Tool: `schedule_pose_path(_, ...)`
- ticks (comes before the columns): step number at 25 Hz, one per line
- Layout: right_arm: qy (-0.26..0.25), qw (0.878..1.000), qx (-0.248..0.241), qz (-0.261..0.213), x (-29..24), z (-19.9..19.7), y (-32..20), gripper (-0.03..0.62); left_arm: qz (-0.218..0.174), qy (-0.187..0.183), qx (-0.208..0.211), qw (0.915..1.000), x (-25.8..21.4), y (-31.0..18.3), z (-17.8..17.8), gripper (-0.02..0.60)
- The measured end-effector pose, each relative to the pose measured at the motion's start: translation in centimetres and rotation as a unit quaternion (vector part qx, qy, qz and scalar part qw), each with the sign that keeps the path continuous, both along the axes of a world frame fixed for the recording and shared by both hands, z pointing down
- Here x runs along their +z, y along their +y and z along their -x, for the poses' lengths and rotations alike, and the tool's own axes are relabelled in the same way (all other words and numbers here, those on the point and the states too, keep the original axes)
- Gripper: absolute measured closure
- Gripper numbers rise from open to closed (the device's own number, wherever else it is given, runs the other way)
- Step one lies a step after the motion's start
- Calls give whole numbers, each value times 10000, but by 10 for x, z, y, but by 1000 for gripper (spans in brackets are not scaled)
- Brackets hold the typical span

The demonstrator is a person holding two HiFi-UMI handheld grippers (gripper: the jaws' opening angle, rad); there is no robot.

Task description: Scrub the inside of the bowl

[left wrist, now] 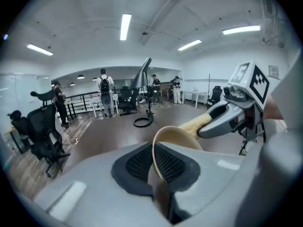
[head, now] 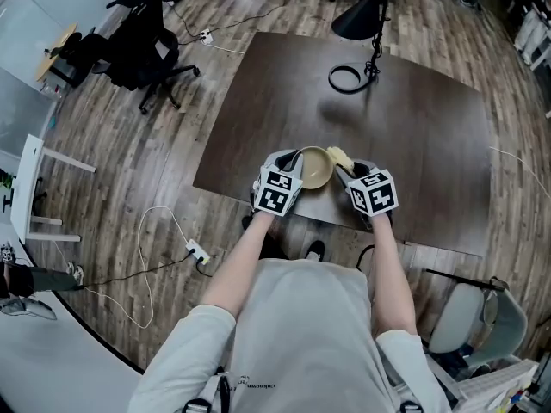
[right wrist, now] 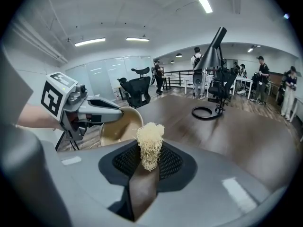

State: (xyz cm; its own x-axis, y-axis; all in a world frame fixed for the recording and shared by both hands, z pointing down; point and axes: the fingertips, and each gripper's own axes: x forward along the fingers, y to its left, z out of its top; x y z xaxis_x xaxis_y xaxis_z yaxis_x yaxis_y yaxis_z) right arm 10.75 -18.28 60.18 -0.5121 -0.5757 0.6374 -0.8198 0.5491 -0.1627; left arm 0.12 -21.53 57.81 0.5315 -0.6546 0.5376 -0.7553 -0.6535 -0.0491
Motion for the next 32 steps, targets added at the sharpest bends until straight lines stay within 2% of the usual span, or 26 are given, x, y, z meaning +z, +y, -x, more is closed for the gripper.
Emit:
schedule_pose_path(5, -154, 9998, -30, 130, 12, 1, 7, 482, 240, 548, -152, 9981, -6, 3, 4, 565)
schedule_pose_path(7, -263, 9995, -102, 149, 15, 6, 12, 482, 352, 864, -311, 9952, -11, 1, 6, 565)
schedule_pose_path(13, -491, 9986, -100, 150, 19, 18, 21, 483, 527, 1407, -720, 9860, -14, -4, 9, 565)
schedule_pose_path(20, -497, 9980, -232, 304, 26, 30, 37, 482, 462, 1377, -927, 9850, -13, -6, 10, 565)
schedule_pose_path(23, -534, 9972, -347, 389, 31, 38, 50, 482, 559, 1363, -982, 9842, -5, -8, 12, 565)
schedule_pose_path(27, -490, 9954, -627, 525, 42, 42, 73, 482, 876, 1312, -1116, 9812, 18, -20, 21, 565)
schedule_pose_path(32, -692, 9923, -76, 1029, 74, 26, 103, 481, 1503, 1041, -1030, 9777, 65, -20, 21, 565)
